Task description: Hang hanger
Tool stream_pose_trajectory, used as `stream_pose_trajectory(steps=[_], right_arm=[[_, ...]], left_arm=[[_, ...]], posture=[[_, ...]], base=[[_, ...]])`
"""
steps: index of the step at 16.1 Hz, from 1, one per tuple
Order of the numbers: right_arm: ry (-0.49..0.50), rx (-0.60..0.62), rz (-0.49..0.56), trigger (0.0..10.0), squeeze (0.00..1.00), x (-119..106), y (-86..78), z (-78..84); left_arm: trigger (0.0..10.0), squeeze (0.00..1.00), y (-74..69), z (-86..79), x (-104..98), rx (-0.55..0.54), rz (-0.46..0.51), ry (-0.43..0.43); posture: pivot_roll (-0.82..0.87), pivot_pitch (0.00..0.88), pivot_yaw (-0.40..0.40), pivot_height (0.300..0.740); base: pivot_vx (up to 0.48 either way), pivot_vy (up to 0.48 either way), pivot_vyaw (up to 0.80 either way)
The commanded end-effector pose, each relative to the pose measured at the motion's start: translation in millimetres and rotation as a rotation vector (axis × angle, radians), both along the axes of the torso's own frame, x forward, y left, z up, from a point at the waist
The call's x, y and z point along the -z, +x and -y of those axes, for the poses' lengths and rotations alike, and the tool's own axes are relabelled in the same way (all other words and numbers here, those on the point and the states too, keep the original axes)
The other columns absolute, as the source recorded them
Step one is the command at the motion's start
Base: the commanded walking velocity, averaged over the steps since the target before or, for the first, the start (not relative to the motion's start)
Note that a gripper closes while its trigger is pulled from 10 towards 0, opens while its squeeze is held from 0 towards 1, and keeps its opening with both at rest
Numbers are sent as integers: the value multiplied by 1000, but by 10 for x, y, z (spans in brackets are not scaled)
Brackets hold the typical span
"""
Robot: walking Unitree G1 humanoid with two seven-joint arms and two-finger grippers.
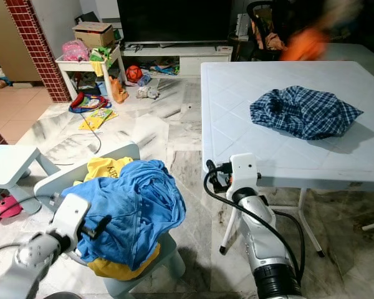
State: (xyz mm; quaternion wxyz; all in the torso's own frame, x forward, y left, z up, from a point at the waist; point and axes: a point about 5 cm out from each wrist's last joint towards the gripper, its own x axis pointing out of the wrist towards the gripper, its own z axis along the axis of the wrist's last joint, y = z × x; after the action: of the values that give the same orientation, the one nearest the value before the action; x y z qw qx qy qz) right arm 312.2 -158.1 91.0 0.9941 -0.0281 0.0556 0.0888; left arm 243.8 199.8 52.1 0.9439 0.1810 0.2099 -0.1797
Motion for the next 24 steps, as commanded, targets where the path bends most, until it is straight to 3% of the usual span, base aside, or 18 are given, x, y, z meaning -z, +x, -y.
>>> stream_pose_trajectory(steps=[1, 5, 7, 11, 12, 14, 16, 20, 21, 22, 23, 24], right_arm=[[-5, -29, 3, 10000, 0, -41, 22, -15], [-2, -59, -19, 10000, 0, -13, -6, -32], [-7, -98, -39, 10000, 0, -2, -25, -64], [1, -142, -61, 10000, 0, -29, -44, -69], [9, -151, -70, 10000, 0, -29, -51, -71], [106, -334, -191, 10000, 0, 2, -202, -196], [112, -544, -283, 10000, 0, 21, -424, -279], [20, -563, -333, 10000, 0, 70, -477, -184], [14, -554, -346, 10000, 0, 62, -471, -174], [-16, -548, -350, 10000, 0, 50, -457, -168], [-17, -547, -349, 10000, 0, 46, -446, -180], [-24, -550, -348, 10000, 0, 46, -442, -191]], left_arm=[[10000, 0, 28, 36, -9, 52, -5, 9], [10000, 0, 78, 106, -23, 140, -28, 11], [10000, 0, 99, 123, 19, 267, -97, 78], [10000, 0, 199, 53, 70, 418, -202, 198], [10000, 0, 237, 38, 65, 427, -194, 227], [10000, 0, 395, -2, 39, 420, -177, 258], [10000, 0, 465, 0, 67, 440, -189, 293], [10000, 0, 559, 115, 160, 483, -202, 300], [9608, 0, 570, 132, 174, 488, -205, 287], [3922, 0, 582, 153, 199, 493, -208, 288], [2784, 0, 579, 153, 228, 496, -215, 294], [275, 0, 582, 146, 245, 486, -216, 293]], posture=[[-19, 0, 31, 740], [-26, 0, 30, 740], [-32, 0, 29, 740], [-52, 0, 32, 740], [-55, 0, 33, 740], [-65, 0, 36, 740], [-76, 0, 38, 740], [-91, 0, 41, 740], [-93, 0, 40, 740], [-92, 0, 39, 740], [-92, 0, 37, 740], [-92, 0, 38, 740]], base=[[0, 0, 0], [0, 0, 0], [0, 0, 0], [0, 0, 0], [0, 0, 0], [0, 0, 0], [0, 0, 0], [0, 0, 0], [0, 0, 0], [0, 0, 0], [0, 0, 0], [0, 0, 0]])
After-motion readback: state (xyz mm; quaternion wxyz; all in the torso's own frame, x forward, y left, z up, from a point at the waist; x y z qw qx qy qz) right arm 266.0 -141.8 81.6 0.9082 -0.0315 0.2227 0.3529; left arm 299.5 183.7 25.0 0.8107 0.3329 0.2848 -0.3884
